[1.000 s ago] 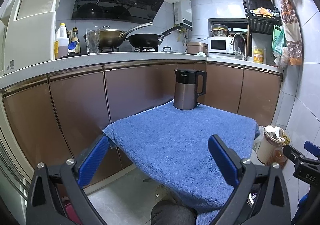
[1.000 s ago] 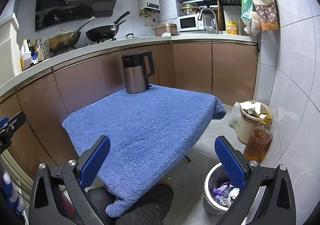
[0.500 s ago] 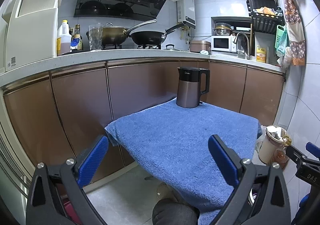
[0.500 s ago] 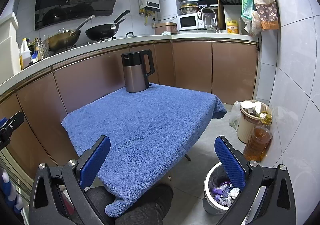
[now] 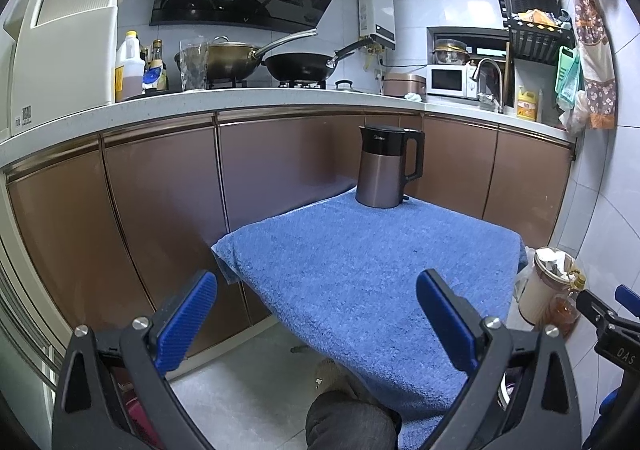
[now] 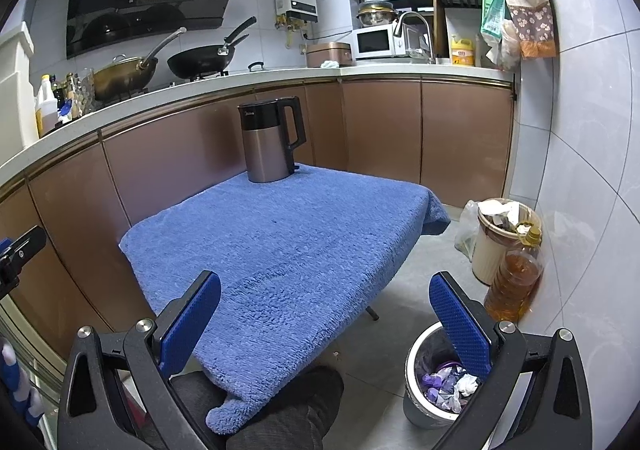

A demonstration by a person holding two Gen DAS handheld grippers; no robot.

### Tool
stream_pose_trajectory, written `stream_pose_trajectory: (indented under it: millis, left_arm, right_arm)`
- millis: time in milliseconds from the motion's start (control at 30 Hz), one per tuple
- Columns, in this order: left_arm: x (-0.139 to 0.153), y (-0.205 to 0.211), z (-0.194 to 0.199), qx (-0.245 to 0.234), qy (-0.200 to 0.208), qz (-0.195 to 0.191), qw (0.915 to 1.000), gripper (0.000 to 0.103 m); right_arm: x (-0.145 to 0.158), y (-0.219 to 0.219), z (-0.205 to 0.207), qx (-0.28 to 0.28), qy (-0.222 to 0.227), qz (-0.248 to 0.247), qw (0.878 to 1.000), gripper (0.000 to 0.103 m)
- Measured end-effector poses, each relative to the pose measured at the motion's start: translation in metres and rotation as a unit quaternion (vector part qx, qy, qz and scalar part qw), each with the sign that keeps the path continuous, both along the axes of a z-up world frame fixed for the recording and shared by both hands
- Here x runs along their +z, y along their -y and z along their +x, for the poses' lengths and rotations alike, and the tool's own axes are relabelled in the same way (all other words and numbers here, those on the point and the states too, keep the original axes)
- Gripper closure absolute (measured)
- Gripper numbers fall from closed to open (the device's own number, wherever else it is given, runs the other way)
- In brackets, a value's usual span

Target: Collect trash

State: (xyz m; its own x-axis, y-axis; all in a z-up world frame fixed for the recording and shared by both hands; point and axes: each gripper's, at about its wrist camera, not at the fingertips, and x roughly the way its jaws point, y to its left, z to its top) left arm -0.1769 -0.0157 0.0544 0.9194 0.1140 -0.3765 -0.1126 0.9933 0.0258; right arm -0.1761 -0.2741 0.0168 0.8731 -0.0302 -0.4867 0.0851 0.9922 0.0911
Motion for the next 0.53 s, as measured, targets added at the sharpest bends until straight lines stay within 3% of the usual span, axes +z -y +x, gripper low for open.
stream_pose_trajectory:
  millis: [533]
  left_arm:
    - [-0.0037, -0.0031, 0.0079, -0.011, -0.008, 0.002, 0.9999, 0.002]
  right_arm:
    - [-0.0019, 0.0031, 0.0028, -0.011, -0.005, -0.003, 1.0, 0.0]
